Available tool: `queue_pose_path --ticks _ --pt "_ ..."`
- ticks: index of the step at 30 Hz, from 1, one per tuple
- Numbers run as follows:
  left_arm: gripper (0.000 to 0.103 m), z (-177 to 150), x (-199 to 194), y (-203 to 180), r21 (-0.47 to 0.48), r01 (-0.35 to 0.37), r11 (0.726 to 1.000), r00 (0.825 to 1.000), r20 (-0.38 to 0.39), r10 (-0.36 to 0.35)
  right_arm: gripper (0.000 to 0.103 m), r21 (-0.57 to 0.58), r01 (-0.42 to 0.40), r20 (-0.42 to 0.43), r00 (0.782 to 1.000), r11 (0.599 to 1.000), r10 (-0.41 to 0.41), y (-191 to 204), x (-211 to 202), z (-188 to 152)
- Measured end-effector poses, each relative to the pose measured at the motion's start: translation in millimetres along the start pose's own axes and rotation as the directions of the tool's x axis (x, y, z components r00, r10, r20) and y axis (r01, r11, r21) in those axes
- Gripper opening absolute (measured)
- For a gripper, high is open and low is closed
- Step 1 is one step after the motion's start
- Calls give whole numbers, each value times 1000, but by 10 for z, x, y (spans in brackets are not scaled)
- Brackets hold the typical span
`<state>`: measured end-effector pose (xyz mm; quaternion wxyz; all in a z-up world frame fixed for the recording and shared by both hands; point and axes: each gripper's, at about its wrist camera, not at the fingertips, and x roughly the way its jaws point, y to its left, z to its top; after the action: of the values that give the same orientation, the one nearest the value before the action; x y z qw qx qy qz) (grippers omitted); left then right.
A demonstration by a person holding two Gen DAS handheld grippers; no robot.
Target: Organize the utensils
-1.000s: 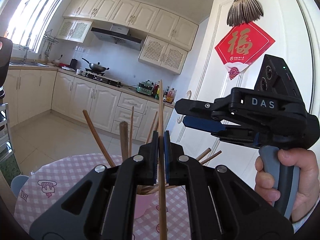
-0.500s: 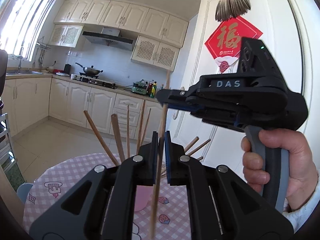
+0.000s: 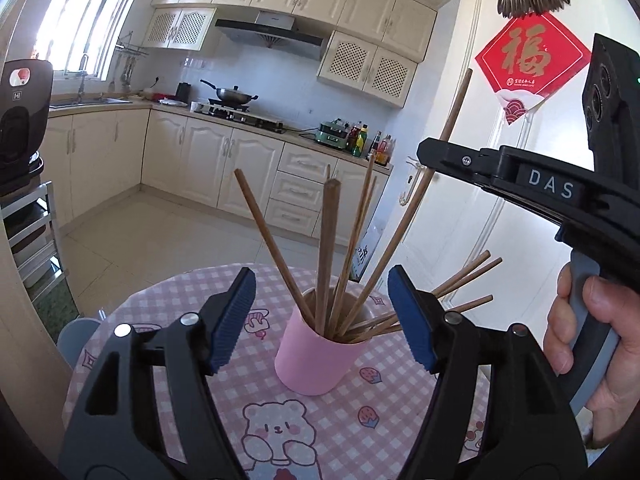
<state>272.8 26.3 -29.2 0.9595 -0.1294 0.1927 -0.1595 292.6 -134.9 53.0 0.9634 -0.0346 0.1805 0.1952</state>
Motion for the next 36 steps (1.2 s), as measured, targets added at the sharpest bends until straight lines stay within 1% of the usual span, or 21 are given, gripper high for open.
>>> queue_pose_path --ticks 2,3,8,12,17,21,23,28,31,34,36 --pt "68 -22 24 26 -4 -11 1000 1000 -13 11 4 -22 7 -17 1000 1000 -8 22 39 -46" --pt "68 -33 29 23 -5 -12 1000 1000 -15 11 4 -23 -8 -27 1000 1000 8 21 59 -67" --pt "68 -46 57 13 2 -31 1000 999 -40 31 5 4 -27 -52 998 1000 27 -30 49 -136" --pt "68 -39 54 -24 7 -44 999 998 -49 44 5 10 -32 -62 998 999 32 -18 -14 -191" --pt "68 -39 -12 -77 18 -63 998 997 -52 63 9 27 -36 -53 998 999 37 -1 -152 -269" --pt "69 -27 -115 -150 31 -79 996 996 -42 81 13 37 -32 -33 999 999 33 -7 -314 -323" --pt "71 -16 -179 -186 39 -86 996 996 -34 87 15 33 -23 -25 999 999 24 13 -386 -352" --pt "72 -12 -342 -281 67 -103 992 994 -12 104 20 27 -15 -10 1000 1000 15 92 -545 -424" --pt "74 -4 -434 -311 65 -104 992 994 -7 105 24 35 -21 -4 1000 999 21 132 -644 -475" --pt "76 -16 -526 -364 88 -125 988 992 3 126 29 37 -21 8 1000 999 20 183 -752 -514" --pt "80 -29 -595 -399 108 -138 985 990 13 138 32 36 -15 17 1000 999 15 215 -823 -547"
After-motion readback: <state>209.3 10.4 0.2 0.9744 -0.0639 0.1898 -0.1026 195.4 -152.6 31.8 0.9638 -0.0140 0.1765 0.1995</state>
